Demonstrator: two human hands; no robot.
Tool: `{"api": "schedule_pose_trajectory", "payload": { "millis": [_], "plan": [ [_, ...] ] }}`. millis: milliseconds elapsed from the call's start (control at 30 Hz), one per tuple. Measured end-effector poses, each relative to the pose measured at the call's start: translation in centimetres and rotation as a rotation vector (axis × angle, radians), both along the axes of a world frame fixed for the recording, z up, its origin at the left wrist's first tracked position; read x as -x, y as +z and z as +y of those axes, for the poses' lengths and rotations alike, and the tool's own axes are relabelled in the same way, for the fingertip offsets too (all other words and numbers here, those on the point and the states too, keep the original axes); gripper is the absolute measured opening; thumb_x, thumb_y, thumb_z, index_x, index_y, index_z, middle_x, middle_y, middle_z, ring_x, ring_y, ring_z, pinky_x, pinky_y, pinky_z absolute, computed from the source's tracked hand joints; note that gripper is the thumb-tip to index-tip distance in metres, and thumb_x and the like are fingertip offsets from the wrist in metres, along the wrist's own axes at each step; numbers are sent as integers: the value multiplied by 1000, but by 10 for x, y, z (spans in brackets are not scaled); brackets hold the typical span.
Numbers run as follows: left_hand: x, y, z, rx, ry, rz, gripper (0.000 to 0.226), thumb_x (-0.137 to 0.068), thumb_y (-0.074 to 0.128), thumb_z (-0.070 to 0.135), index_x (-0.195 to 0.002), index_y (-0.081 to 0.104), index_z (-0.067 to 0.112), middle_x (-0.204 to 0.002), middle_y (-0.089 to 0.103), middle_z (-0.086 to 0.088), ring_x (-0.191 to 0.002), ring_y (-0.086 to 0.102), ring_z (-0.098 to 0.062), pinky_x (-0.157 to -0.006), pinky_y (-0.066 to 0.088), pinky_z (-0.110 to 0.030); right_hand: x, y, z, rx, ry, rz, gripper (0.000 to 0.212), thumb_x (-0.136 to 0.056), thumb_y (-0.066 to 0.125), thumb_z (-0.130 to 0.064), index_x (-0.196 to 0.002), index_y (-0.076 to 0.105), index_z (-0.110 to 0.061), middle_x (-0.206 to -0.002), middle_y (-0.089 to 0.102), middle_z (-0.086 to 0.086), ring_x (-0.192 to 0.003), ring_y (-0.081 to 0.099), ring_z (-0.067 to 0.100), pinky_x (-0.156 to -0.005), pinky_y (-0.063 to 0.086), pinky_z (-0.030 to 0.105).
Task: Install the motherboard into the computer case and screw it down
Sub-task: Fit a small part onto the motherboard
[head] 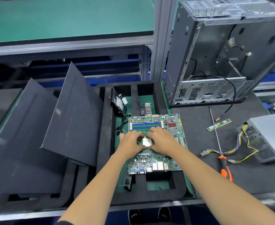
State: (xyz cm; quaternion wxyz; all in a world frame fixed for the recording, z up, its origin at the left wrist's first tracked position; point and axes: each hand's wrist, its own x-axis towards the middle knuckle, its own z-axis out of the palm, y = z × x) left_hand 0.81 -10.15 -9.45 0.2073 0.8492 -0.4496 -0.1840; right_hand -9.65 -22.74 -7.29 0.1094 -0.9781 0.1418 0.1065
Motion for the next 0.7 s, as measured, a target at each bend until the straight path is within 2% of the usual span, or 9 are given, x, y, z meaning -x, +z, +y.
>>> {"api": "schedule_pose_trajectory", "payload": {
  "millis": [233, 400, 533, 700],
  "plan": [
    [-3, -2, 2, -5, -48, -47, 35, -76, 74, 43, -107, 64, 29, -103, 60, 15, -101, 51, -8, -77, 21, -32, 0, 0, -1, -34, -34, -20, 37, -83, 69, -36, -113, 58, -18, -111, 52, 0, -104, 48, 20, -83, 44, 34],
    [-3, -4, 1, -33, -78, -79, 43, -78, 71, 44, -117, 61, 30, -109, 59, 14, -105, 50, -9, -79, 22, -31, -3, 2, -1, -35, -46, 7, 36, -81, 72, -37, -109, 61, -17, -110, 52, 1, -103, 49, 21, -81, 44, 34],
    [-3, -5, 1, -38, -98, -94, 36, -80, 71, 43, -111, 64, 28, -103, 59, 12, -100, 52, -12, -79, 26, -32, -5, 4, 0, -29, -27, 18, 32, -82, 72, -34, -106, 63, -15, -108, 52, 1, -100, 50, 21, -76, 44, 33],
    [-7, -5, -1, -58, -141, -98, 35, -82, 68, 42, -114, 64, 27, -95, 51, 11, -97, 49, -12, -81, 27, -33, -1, 0, 1, -64, -32, 4, 32, -84, 70, -33, -108, 59, -16, -108, 48, 1, -95, 51, 20, -68, 37, 30]
  ]
}}
